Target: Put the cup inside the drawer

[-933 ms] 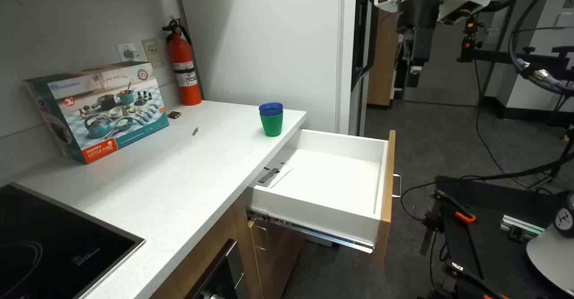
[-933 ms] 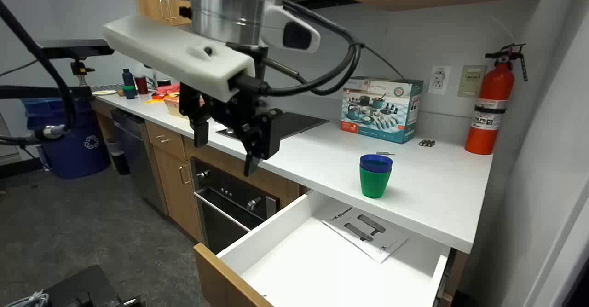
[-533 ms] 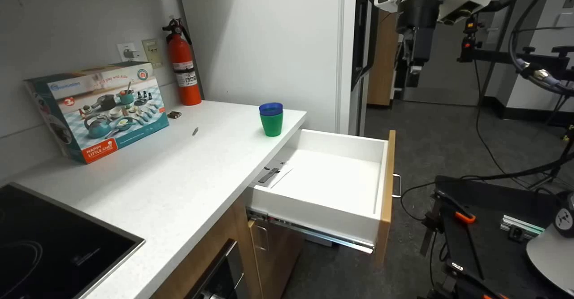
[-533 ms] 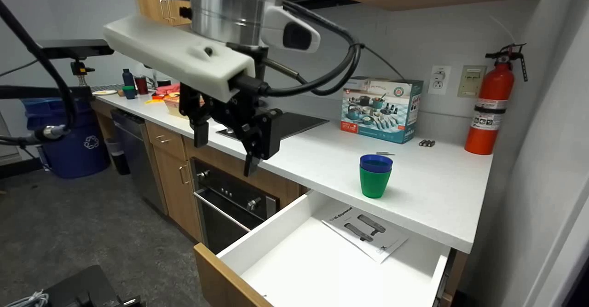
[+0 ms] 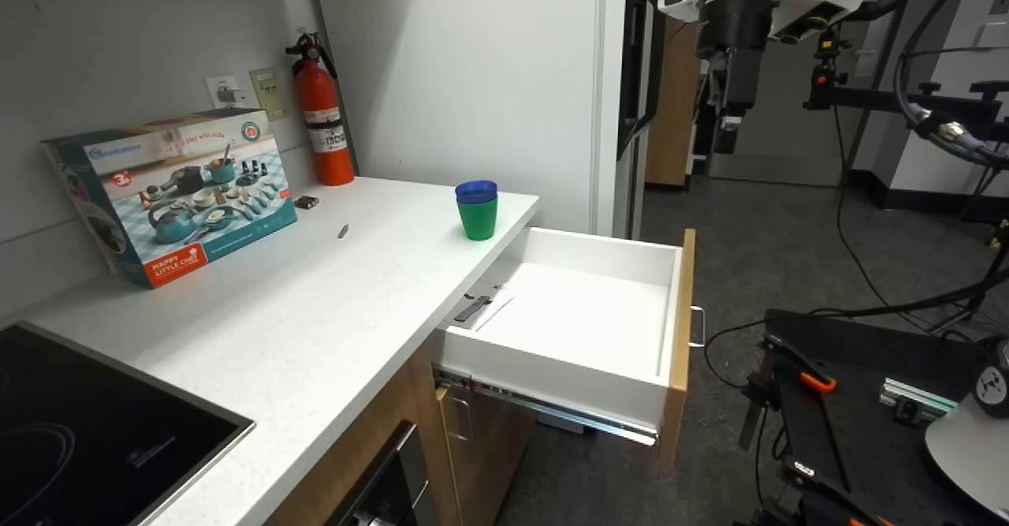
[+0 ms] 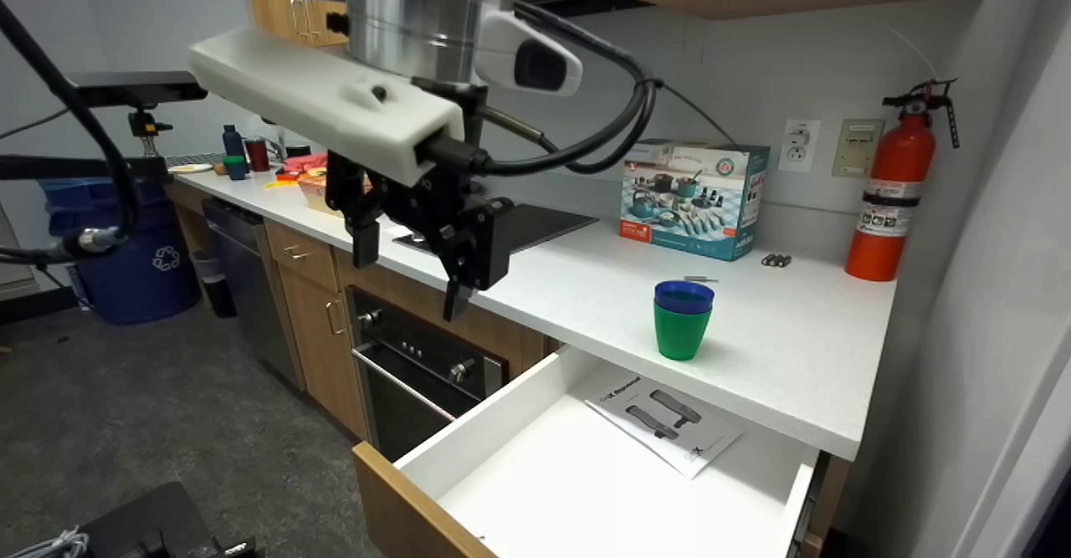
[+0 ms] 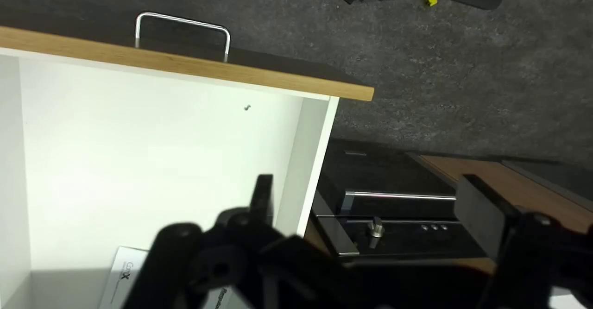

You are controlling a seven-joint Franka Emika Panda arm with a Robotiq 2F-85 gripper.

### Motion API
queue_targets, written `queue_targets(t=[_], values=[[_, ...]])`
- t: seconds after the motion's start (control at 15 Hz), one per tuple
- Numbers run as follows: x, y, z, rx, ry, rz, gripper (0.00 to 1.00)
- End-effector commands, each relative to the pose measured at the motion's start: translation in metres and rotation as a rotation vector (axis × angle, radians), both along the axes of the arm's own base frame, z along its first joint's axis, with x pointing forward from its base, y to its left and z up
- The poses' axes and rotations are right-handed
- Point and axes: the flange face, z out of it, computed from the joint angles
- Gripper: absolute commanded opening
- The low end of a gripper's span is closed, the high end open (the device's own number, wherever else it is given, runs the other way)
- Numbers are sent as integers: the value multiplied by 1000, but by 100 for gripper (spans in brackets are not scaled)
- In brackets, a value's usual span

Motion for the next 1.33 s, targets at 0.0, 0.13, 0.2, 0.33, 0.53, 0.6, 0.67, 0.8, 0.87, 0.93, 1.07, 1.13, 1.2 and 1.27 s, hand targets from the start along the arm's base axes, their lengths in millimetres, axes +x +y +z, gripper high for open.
queue_targets(t=[0.0,0.13,0.2,0.33,0.53,0.6,0.67,0.8,0.87,0.93,1.07,1.13,1.2,1.27], values=[[1,-1,0,4,-2,-18,100],[9,-9,1,11,-18,-104,100],[14,-14,2,7,-34,-145,100],[29,-28,4,-2,-73,-243,100],[64,-49,-3,-45,-121,-395,100],[76,-55,-6,-70,-121,-433,100],[91,-60,-13,-102,-101,-461,100],[117,-67,-22,-133,-82,-504,100],[133,-70,-25,-145,-78,-521,100],[150,-71,-29,-155,-73,-534,100],[181,-72,-34,-164,-70,-553,100],[196,-70,-36,-161,-61,-560,100],[207,-68,-37,-165,-60,-563,100],[217,-66,-37,-166,-61,-564,100]])
